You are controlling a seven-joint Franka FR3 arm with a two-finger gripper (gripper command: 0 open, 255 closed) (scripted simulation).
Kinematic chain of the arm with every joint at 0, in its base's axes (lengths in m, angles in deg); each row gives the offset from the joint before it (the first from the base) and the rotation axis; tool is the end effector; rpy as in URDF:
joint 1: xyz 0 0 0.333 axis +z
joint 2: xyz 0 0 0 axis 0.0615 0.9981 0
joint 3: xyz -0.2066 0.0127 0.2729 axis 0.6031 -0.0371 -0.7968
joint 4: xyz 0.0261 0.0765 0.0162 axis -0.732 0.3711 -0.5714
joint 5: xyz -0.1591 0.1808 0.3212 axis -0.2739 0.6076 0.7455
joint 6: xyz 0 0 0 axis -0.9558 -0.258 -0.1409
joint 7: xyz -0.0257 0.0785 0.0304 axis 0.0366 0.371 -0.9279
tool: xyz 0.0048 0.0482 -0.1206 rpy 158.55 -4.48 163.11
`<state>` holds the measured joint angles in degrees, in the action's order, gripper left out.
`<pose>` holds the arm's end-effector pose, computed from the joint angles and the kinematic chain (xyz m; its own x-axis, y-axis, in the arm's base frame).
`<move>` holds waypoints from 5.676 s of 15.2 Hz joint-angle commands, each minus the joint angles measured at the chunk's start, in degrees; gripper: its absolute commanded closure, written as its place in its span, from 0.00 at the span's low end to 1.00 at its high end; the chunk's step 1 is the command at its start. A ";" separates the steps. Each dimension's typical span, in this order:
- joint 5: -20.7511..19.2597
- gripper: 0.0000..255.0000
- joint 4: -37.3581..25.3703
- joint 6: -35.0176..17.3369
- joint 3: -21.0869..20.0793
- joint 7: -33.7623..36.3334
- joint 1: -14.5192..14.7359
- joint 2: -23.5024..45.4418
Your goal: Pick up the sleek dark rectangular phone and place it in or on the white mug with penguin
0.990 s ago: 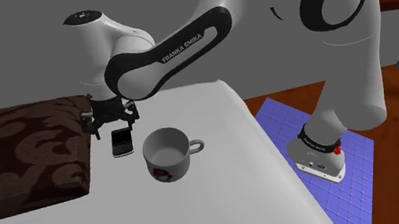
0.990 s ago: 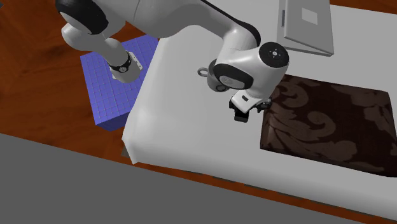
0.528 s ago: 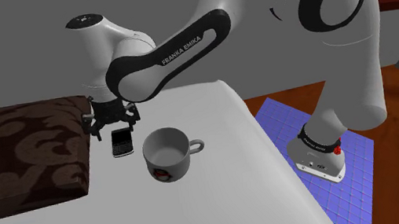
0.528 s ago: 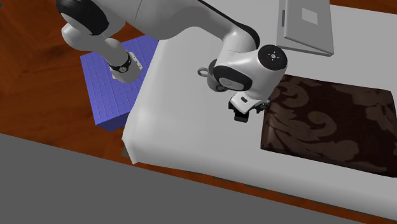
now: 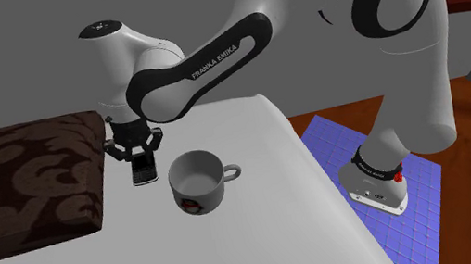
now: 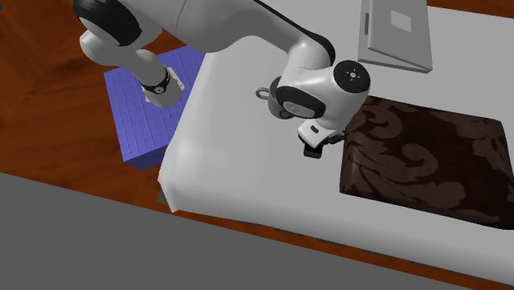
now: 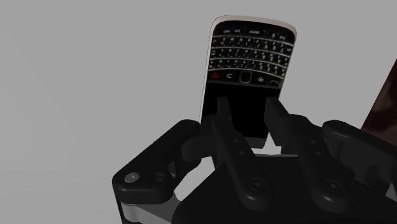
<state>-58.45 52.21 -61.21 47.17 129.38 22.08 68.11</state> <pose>0.5631 0.4414 0.3454 0.8771 -0.4802 -0.0114 -0.4796 -0.8743 -0.0747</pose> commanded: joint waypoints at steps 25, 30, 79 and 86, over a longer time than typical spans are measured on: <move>-1.28 0.00 0.40 1.07 -0.42 -0.23 1.74 1.34; -1.27 1.00 0.40 1.08 -0.43 -0.23 1.73 1.34; 9.78 1.00 9.34 15.21 -5.20 -1.38 -1.30 -23.98; 17.31 1.00 24.94 12.25 -6.18 -2.08 -0.56 -38.46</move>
<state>-41.77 75.72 -48.45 41.01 127.31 21.37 30.75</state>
